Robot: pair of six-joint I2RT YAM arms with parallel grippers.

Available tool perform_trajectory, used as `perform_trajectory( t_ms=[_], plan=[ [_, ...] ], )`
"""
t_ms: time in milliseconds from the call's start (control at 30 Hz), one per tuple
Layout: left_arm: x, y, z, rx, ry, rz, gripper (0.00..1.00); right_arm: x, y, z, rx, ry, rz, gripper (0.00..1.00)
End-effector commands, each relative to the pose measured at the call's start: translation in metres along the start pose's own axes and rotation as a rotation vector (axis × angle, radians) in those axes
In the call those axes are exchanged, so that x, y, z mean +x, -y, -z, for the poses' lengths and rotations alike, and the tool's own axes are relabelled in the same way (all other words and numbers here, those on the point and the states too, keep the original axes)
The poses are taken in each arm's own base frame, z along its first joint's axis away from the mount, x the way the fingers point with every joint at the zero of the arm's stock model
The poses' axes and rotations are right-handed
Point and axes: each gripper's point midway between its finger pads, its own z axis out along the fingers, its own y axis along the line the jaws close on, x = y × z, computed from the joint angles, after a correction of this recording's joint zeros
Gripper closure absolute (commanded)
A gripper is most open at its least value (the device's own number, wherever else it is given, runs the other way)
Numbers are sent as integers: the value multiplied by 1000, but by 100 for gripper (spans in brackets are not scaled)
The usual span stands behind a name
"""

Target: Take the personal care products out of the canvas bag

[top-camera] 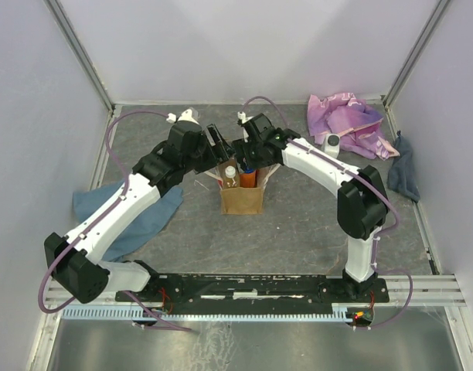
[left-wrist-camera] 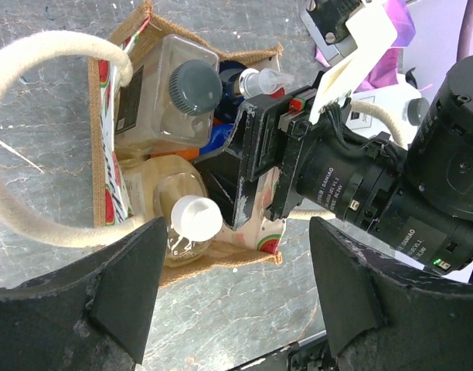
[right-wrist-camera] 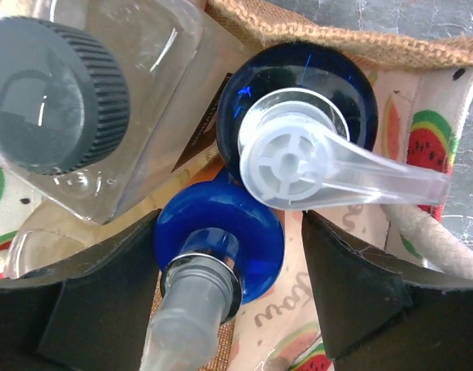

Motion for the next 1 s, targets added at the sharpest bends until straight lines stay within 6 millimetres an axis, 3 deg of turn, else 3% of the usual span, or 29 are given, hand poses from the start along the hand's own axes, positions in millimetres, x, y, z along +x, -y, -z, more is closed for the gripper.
perform_trajectory(
  t_ms=[0, 200, 367, 633, 800, 967],
  plan=[
    [-4, 4, 5, 23, 27, -24, 19, 7, 16, -9, 93, -1, 38, 23],
    [-3, 3, 5, 20, 24, -27, 19, -3, 13, 1, 122, 71, 76, 33],
    [-4, 1, 7, 16, 30, -28, 19, -27, 7, 33, 117, 176, 87, 42],
    [-1, -1, 6, 12, 26, -29, 19, -71, -7, 109, 63, 337, 81, 45],
    [0, -2, 4, 12, 25, -27, 19, -102, -22, 164, -5, 457, 73, 44],
    [1, -2, 5, 15, 23, -26, 19, -128, -43, 204, -103, 543, 66, 44]
  ],
)
